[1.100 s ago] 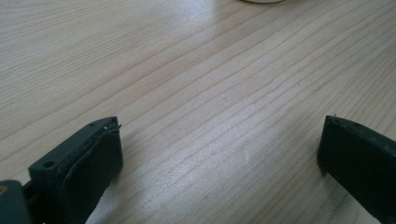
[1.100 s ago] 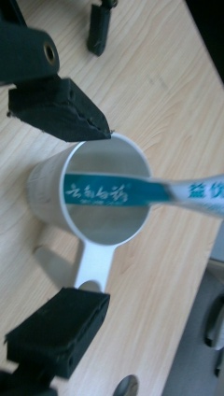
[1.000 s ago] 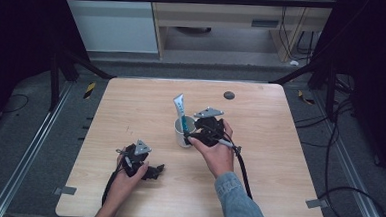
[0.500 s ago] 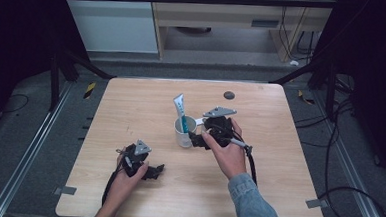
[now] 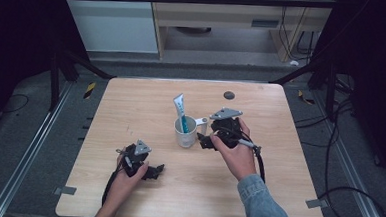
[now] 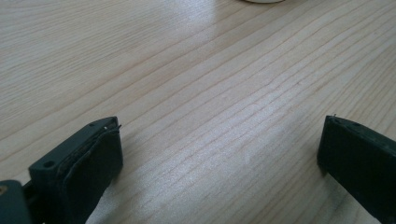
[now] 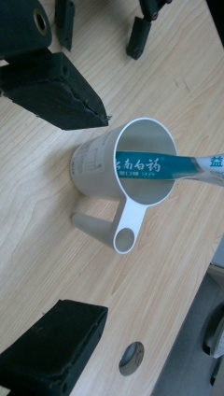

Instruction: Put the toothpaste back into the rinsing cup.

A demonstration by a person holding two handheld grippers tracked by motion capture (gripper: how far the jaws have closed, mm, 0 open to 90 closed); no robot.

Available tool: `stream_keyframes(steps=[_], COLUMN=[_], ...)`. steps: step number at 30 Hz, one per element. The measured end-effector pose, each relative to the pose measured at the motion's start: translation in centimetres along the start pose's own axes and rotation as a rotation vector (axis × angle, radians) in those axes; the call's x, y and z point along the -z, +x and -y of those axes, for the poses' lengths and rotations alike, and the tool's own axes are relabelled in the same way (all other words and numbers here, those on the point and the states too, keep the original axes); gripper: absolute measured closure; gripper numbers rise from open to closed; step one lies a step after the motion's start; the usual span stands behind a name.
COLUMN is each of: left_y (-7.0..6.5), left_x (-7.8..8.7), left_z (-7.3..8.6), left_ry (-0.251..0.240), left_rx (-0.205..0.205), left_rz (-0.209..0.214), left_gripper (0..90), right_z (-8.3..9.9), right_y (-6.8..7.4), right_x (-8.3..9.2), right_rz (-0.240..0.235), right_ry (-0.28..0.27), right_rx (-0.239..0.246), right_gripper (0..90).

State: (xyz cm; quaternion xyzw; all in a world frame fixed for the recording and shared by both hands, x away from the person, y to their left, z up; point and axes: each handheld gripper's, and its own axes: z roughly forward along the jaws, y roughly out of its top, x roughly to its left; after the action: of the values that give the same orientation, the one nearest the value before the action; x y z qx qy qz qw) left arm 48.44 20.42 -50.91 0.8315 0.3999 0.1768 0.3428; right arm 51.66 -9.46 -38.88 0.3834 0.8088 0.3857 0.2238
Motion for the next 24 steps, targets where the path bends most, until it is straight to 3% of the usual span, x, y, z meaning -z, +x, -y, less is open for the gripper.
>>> stream_keyframes(steps=[8, 24], left_y=[0.0, -0.1], left_x=[0.0, 0.0], left_z=[0.0, 0.1], left_ry=[0.000, -0.002], left_rx=[0.002, 0.004], left_rz=[0.000, -0.002], left_gripper=[0.0, 0.0], right_z=[0.6, 3.2], right_y=[-0.7, -3.6], right_x=[0.8, 2.7], right_rz=[0.008, 0.075], right_ry=[0.015, 0.025], right_rx=[0.025, -0.049], right_gripper=[9.1, 9.1])
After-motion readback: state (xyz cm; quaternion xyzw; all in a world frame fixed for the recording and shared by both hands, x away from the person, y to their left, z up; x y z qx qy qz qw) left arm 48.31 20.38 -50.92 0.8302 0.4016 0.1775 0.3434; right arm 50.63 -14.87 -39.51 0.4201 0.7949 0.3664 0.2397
